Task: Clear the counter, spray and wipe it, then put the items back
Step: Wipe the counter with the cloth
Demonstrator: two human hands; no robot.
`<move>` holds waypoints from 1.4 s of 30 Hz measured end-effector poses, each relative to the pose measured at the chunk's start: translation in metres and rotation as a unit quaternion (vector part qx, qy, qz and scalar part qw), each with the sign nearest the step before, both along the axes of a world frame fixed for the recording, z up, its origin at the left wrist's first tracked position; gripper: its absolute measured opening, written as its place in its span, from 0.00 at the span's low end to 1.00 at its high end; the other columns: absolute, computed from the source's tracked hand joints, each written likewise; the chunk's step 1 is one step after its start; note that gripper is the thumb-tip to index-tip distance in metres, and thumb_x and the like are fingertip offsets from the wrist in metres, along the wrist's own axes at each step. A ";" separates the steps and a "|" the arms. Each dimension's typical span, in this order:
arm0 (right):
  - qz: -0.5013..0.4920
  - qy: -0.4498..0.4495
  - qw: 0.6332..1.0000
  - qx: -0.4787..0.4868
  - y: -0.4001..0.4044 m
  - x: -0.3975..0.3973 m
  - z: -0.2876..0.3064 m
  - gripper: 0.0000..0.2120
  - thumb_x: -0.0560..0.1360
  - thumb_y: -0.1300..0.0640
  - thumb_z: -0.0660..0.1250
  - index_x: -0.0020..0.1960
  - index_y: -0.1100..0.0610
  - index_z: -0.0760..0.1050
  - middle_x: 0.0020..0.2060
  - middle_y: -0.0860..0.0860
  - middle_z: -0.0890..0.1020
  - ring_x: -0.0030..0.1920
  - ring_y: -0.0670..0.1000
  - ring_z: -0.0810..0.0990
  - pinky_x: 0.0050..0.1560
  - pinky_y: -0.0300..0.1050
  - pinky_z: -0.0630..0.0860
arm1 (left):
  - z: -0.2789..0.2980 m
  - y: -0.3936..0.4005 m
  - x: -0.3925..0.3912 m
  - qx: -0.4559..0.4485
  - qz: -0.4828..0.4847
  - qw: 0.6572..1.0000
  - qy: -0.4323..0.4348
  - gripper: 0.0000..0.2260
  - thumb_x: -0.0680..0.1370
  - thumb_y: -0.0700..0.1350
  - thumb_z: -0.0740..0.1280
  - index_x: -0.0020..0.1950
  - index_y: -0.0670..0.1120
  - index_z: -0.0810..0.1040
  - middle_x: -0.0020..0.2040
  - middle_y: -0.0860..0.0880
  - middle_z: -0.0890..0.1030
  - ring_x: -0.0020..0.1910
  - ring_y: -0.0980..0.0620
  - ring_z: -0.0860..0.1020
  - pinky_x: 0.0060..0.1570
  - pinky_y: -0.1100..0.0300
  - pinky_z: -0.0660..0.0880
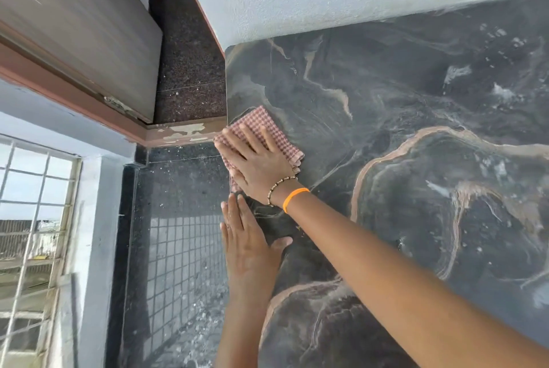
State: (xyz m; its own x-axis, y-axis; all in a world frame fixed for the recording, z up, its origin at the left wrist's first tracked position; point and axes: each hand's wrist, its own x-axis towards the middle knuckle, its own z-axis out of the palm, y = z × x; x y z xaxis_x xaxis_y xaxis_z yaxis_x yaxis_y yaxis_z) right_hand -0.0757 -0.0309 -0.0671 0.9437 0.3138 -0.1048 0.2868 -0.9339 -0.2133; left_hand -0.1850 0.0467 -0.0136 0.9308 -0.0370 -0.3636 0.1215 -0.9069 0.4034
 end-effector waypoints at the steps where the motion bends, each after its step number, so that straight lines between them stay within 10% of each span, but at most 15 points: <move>1: 0.020 -0.002 1.000 -0.007 -0.006 -0.010 -0.001 0.27 0.78 0.48 0.48 0.76 0.47 0.48 0.77 0.48 0.53 0.77 0.55 0.50 0.74 0.60 0.44 | 0.001 0.000 -0.005 0.000 -0.003 1.000 0.003 0.47 0.72 0.53 0.70 0.75 0.41 0.39 0.78 0.45 0.43 0.76 0.47 0.40 0.75 0.55 0.43; 19: -0.455 0.034 0.889 -0.032 -0.238 -0.128 0.004 0.27 0.79 0.51 0.51 0.76 0.45 0.46 0.77 0.47 0.50 0.76 0.57 0.50 0.75 0.60 0.45 | -0.023 -0.068 -0.015 0.079 -0.243 0.967 0.009 0.55 0.67 0.67 0.64 0.73 0.36 0.34 0.76 0.42 0.36 0.76 0.46 0.39 0.74 0.53 0.41; 34: -0.214 0.038 0.976 0.004 -0.104 -0.058 0.005 0.28 0.79 0.48 0.50 0.76 0.46 0.43 0.77 0.47 0.47 0.77 0.56 0.44 0.73 0.60 0.39 | -0.013 -0.065 -0.014 -0.048 -0.166 0.985 0.006 0.55 0.63 0.58 0.75 0.76 0.40 0.43 0.78 0.45 0.46 0.77 0.49 0.44 0.74 0.57 0.44; 42: -0.046 0.013 0.998 -0.033 -0.213 -0.112 0.000 0.27 0.78 0.46 0.49 0.76 0.45 0.46 0.77 0.46 0.51 0.77 0.53 0.49 0.75 0.57 0.44 | -0.004 -0.143 -0.017 0.008 -0.179 0.984 0.007 0.51 0.69 0.58 0.71 0.75 0.40 0.39 0.78 0.43 0.41 0.76 0.48 0.40 0.74 0.55 0.40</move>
